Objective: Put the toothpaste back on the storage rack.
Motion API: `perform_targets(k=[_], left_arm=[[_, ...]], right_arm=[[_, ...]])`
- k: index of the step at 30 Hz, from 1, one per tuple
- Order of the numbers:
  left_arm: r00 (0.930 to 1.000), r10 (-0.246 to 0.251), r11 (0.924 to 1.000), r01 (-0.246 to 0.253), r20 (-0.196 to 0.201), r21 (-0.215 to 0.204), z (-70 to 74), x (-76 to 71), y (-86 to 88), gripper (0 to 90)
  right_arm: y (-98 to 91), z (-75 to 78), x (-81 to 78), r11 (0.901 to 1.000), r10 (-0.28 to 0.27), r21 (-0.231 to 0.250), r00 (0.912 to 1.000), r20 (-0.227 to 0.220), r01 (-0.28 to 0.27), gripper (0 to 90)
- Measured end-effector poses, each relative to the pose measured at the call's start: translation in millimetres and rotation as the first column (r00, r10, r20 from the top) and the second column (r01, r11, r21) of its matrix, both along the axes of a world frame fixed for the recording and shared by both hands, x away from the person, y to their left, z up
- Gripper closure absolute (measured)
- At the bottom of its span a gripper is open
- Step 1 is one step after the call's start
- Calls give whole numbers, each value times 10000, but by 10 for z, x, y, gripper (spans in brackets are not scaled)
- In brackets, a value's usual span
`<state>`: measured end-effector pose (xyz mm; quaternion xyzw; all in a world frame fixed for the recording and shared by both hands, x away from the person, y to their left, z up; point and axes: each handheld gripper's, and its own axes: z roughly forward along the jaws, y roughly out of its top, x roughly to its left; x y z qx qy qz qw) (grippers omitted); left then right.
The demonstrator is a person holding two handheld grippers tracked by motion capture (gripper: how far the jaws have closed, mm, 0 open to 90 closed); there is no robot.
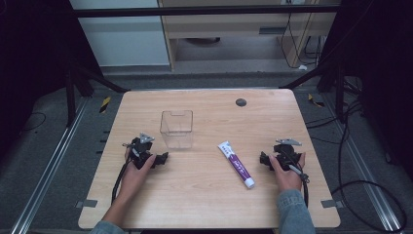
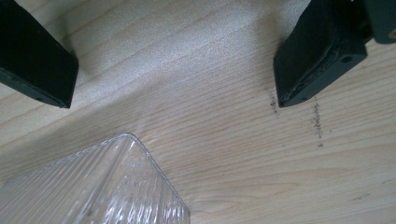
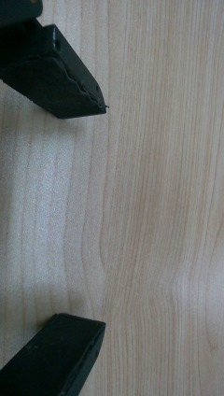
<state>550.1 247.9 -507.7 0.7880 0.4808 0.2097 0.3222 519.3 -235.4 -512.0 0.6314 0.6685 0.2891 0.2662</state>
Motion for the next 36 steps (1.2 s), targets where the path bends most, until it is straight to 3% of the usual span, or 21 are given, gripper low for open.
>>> perform_targets(k=[6, 9, 12, 15, 16, 17, 18, 20, 21, 23, 26, 27, 28, 29, 32, 33, 36], left_arm=[[10000, 3, 10000, -3, -2, -1, 0, 1, 0, 0], [10000, 2, 10000, -2, -1, 3, 0, 4, 0, 0], [10000, 8, 10000, -8, 0, -10, 0, 4, -2, 0], [10000, 17, 10000, -17, 7, -23, -1, 1, -2, 0], [10000, 16, 10000, -16, 8, -21, -1, -1, -2, 0], [10000, 16, 10000, -16, 8, -21, -1, -1, -2, 0], [10000, 17, 10000, -17, 8, -20, -1, -1, -2, 0], [10000, 21, 10000, -21, 14, -25, -1, -3, -2, 0], [10000, 19, 10000, -19, 12, -26, -1, -3, -2, 0], [10000, 21, 10000, -21, 12, -27, -1, -3, -2, 0], [10000, 35, 10000, -35, 11, -31, -2, -4, -3, 0], [10000, 35, 10000, -35, 11, -31, -2, -4, -3, 0], [10000, 31, 10000, -31, 9, -27, -1, -4, -3, 0], [10000, 34, 10000, -34, 11, -29, -1, -4, -3, 0], [10000, 30, 10000, -30, 10, -31, -1, -4, -3, 0], [10000, 30, 10000, -30, 10, -31, -1, -4, -3, 0], [10000, 31, 10000, -31, 8, -33, -1, -4, -3, 0]], right_arm=[[-9, 0, 0, 9999, 130, -37, 9999, 10, -129, 13], [-14, 30, -14, 9988, 470, -135, 9989, 2, -470, 97], [26, 153, -84, 9966, 818, -132, 9966, 104, -817, 118], [64, 286, -155, 9916, 1283, -165, 9914, 262, -1279, 147], [108, 387, -212, 9856, 1676, -271, 9856, 236, -1670, 175], [108, 387, -212, 9856, 1676, -271, 9856, 236, -1670, 175], [154, 459, -258, 9766, 2141, -228, 9767, 173, -2137, 199], [176, 481, -275, 9736, 2282, -94, 9736, 110, -2281, 214], [233, 536, -301, 9617, 2739, -42, 9617, -117, -2740, 248], [288, 580, -316, 9527, 3036, -75, 9527, -159, -3037, 279], [409, 648, -332, 9323, 3611, -90, 9319, -336, -3616, 299], [409, 648, -332, 9323, 3611, -90, 9319, -336, -3616, 299], [464, 669, -337, 9250, 3790, -118, 9244, -426, -3798, 300], [586, 699, -338, 9073, 4181, -212, 9064, -605, -4200, 299], [728, 707, -318, 8873, 4583, -190, 8855, -760, -4608, 299], [728, 707, -318, 8873, 4583, -190, 8855, -760, -4608, 299], [893, 680, -274, 8675, 4940, -110, 8638, -992, -4973, 337]])
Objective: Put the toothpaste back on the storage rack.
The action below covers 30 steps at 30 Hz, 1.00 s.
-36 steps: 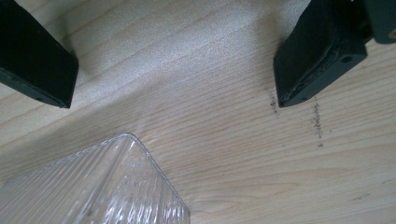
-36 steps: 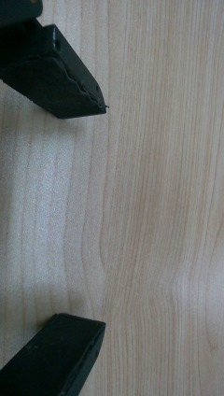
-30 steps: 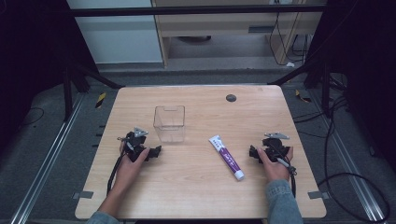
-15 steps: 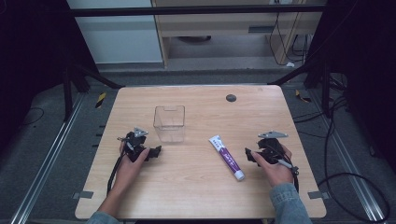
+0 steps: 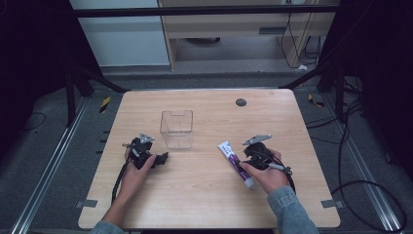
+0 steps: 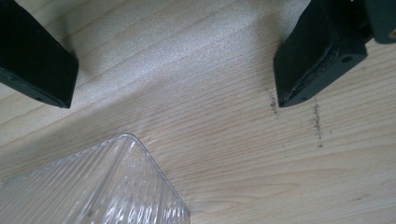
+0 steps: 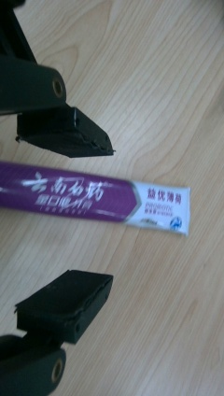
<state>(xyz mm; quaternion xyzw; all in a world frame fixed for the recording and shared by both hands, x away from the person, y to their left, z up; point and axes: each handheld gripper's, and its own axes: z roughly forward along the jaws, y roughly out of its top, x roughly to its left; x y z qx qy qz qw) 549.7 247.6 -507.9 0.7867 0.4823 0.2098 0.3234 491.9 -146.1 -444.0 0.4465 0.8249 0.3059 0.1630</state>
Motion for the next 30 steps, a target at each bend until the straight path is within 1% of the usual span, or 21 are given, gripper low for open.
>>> perform_targets(k=[1, 2, 4, 5, 7, 9, 10, 15, 17, 18, 23, 24, 25, 28, 29, 30], left_arm=[[10000, 0, 10000, 0, 0, 0, 0, 0, 0, 0], [10000, 4, 10000, -4, 3, 12, 0, 0, 0, 0], [10000, 9, 10000, -9, 4, 11, 0, 1, -1, 0], [10000, 14, 10000, -14, 0, 13, 0, 2, -1, 0], [10000, 18, 10000, -18, -2, 8, 0, 3, -1, 0], [10000, 17, 10000, -17, -4, 9, 1, 4, -1, 0], [10000, 17, 10000, -17, -6, 7, 0, 4, -2, 0], [10000, 18, 10000, -18, -5, 8, 1, 4, -1, 0], [10000, 15, 10000, -15, -6, 12, 1, 4, -1, 0], [10000, 17, 10000, -17, -4, 9, 0, 4, -1, 0], [10000, 18, 10000, -18, -3, 10, 0, 4, -1, 0], [10000, 18, 10000, -18, -3, 10, 0, 4, -1, 0], [10000, 18, 10000, -18, -5, 8, 0, 4, -1, 0], [10000, 20, 10000, -20, -3, 8, 0, 4, -2, 0], [10000, 19, 10000, -19, -4, 8, 0, 4, -1, 0], [10000, 18, 10000, -18, -5, 9, 0, 4, -1, 0]], right_arm=[[0, 0, 0, 10000, 0, 0, 10000, 0, 0, 337], [57, -11, 21, 9999, 169, 25, 9998, -115, -169, 354], [75, -15, 31, 9998, 200, 18, 9997, -133, -200, 359], [111, -26, 54, 9995, 304, -35, 9992, -278, -305, 381], [117, -26, 60, 9994, 314, -110, 9991, -293, -318, 383], [131, -26, 73, 9995, 317, -84, 9986, -435, -320, 378], [136, -29, 85, 9993, 352, -127, 9980, -523, -360, 362], [146, -32, 105, 9991, 365, -198, 9974, -620, -378, 335], [153, -37, 123, 9986, 387, -328, 9968, -704, -411, 333], [162, -34, 128, 9985, 384, -349, 9958, -833, -414, 337], [220, -10, 165, 9976, 489, -449, 9949, -886, -530, 400], [220, -10, 165, 9976, 489, -449, 9949, -886, -530, 400], [241, -23, 184, 9973, 495, -487, 9941, -967, -544, 420], [258, -39, 204, 9970, 475, -563, 9932, -1059, -537, 423], [265, -49, 220, 9971, 428, -577, 9936, -1044, -490, 426], [278, -82, 265, 9977, 282, -584, 9926, -1177, -352, 438]])
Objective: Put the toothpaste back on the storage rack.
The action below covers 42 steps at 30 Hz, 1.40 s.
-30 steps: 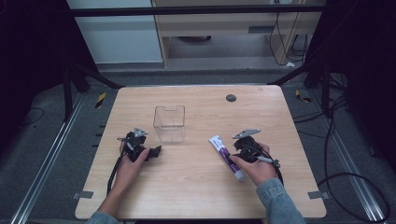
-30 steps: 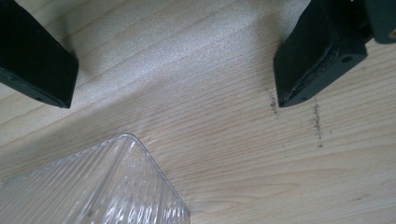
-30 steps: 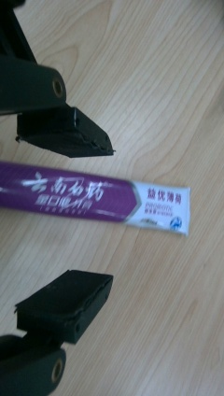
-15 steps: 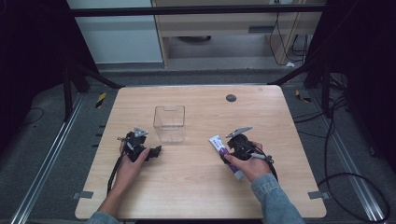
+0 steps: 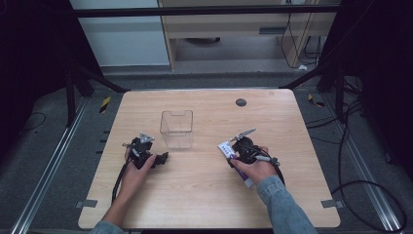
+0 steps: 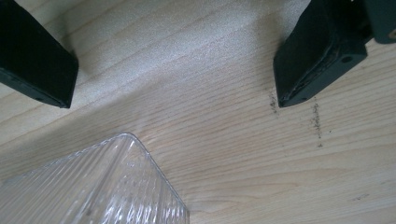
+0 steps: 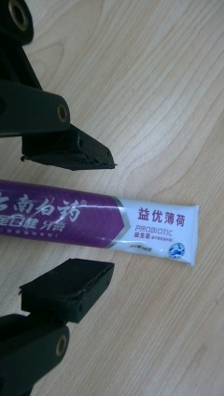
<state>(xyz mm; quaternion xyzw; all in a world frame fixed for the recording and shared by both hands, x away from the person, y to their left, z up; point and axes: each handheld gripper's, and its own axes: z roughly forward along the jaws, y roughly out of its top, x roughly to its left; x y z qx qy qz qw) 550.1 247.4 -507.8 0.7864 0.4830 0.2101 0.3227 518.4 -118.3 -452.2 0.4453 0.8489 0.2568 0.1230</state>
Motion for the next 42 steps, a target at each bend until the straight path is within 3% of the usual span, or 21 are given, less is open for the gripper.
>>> perform_targets(k=[8, 16, 34, 42], left_arm=[[10000, -3, 10000, 3, 0, 0, 0, 1, 0, 0], [10000, -9, 10000, 9, -4, 0, 0, 1, 1, 0], [10000, -11, 10000, 11, -4, 4, 0, 1, 1, 0], [10000, -9, 10000, 9, -2, -1, 0, 1, 1, 0]], right_arm=[[55, -136, 172, 9994, -233, -277, 9977, -636, 216, 454], [96, -197, 254, 9985, -354, -456, 9949, -949, 312, 456], [162, -211, 353, 9969, -475, -686, 9896, -1362, 384, 469], [178, -216, 366, 9967, -347, -772, 9908, -1305, 247, 477]])
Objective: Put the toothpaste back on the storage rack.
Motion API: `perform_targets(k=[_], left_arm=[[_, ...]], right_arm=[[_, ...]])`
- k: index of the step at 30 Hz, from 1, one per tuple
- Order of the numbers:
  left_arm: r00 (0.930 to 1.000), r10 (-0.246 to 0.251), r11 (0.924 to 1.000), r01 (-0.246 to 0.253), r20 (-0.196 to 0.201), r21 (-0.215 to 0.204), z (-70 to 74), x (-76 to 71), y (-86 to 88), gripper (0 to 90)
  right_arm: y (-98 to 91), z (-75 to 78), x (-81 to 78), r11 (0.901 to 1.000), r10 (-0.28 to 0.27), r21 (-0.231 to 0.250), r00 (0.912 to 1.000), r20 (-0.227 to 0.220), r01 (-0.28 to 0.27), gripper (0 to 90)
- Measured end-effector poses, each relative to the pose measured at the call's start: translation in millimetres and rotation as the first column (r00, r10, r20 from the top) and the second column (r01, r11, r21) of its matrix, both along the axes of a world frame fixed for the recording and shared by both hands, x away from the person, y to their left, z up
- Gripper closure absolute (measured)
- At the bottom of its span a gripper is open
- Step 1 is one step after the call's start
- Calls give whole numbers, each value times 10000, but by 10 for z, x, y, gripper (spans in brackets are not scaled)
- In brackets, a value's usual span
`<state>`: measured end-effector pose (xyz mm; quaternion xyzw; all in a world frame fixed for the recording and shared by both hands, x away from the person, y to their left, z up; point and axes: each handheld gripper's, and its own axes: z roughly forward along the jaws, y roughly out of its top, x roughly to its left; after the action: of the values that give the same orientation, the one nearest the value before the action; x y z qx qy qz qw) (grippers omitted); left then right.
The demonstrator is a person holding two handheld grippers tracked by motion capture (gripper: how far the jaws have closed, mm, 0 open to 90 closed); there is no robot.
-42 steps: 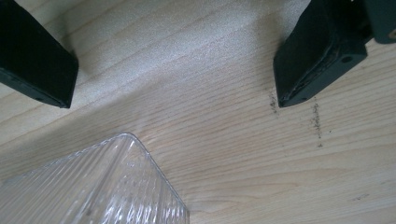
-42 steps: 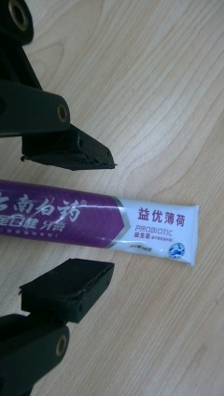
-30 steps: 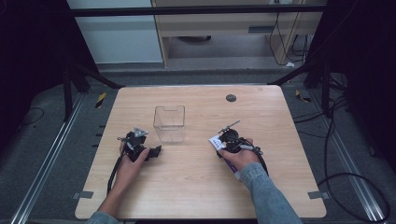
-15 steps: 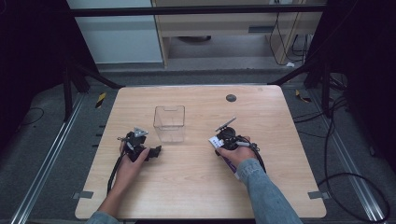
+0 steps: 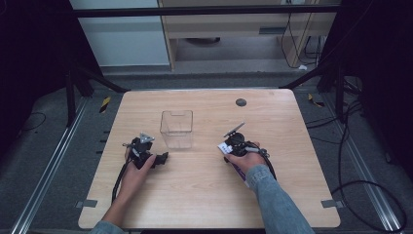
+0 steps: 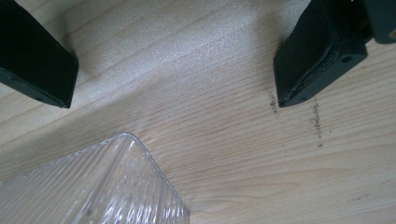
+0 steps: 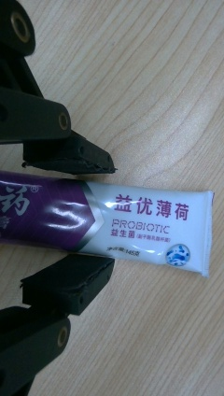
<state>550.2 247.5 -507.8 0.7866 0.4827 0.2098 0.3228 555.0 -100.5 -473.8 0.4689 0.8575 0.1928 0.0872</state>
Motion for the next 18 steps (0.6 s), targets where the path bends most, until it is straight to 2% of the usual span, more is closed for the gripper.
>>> perform_targets(k=[18], left_arm=[[10000, -2, 10000, 2, -2, 1, 0, 1, 0, 0]], right_arm=[[1, 2, 3, 10000, -79, -48, 10000, 37, 79, 509]])
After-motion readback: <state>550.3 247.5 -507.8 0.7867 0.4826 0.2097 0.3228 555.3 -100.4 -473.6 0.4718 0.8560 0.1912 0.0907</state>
